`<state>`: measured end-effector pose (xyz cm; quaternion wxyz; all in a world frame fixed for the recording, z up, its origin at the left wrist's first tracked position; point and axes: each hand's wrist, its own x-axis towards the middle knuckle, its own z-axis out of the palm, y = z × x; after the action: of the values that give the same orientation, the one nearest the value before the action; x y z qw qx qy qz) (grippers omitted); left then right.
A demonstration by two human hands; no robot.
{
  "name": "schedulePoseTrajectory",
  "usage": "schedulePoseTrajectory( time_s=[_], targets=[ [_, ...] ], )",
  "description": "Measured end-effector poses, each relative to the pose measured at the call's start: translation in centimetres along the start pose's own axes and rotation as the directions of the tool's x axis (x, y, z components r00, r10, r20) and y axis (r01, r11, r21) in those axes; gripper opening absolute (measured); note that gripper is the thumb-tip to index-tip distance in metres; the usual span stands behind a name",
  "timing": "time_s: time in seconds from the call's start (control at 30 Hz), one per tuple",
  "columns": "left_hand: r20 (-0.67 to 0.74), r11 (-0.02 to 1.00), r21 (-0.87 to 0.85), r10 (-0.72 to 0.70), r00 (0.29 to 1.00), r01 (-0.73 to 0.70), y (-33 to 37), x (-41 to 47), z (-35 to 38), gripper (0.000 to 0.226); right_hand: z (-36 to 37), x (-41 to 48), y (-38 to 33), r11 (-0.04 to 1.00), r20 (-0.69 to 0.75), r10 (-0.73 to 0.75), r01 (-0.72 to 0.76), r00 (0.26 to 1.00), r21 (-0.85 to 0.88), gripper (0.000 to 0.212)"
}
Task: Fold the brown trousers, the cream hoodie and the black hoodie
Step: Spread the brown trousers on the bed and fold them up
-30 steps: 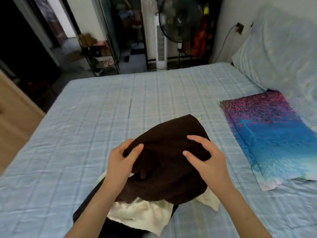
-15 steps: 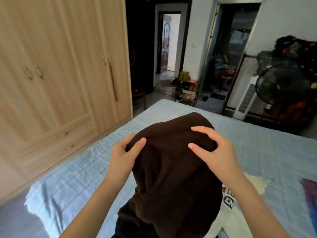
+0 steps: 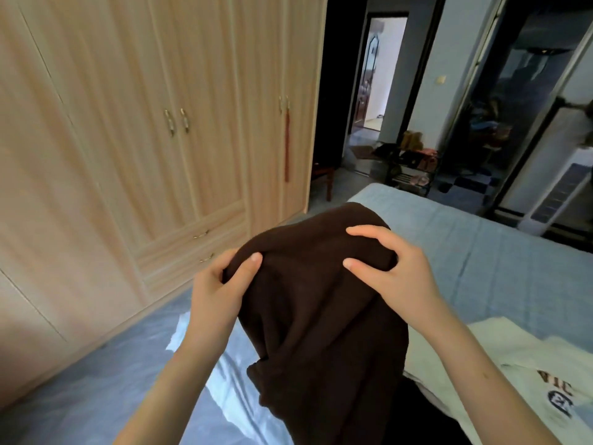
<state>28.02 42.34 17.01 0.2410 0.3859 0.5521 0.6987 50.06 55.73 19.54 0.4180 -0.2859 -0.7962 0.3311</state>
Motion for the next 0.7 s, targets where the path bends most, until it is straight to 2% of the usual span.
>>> schedulePoseTrajectory(
  time_s=[0.13,0.3,0.47,0.7],
  targets=[
    [-0.035,1.0,0.025,0.014,0.999,-0.013,1.4,2.9,-9.0,0.012,9.1,3.4,-3.2,0.999,0.038,-0.012,0.01,0.999,0.046,0.042],
    [-0.079,0.998,0.07,0.014,0.997,-0.008,1.5,6.3,-15.3,0.01,16.0,7.7,-5.1,0.998,0.086,-0.005,0.0,0.996,0.062,0.042],
    [-0.046,0.993,0.115,0.015,0.999,-0.009,-1.0,9.5,-15.7,0.014,17.3,10.7,-2.9,0.999,0.087,0.033,-0.035,0.996,0.027,0.042],
    [0.095,0.989,0.143,0.02,0.995,-0.034,-5.3,17.0,-10.7,0.014,13.9,15.4,3.1,0.99,0.048,0.13,-0.127,0.99,-0.053,0.044]
  ],
)
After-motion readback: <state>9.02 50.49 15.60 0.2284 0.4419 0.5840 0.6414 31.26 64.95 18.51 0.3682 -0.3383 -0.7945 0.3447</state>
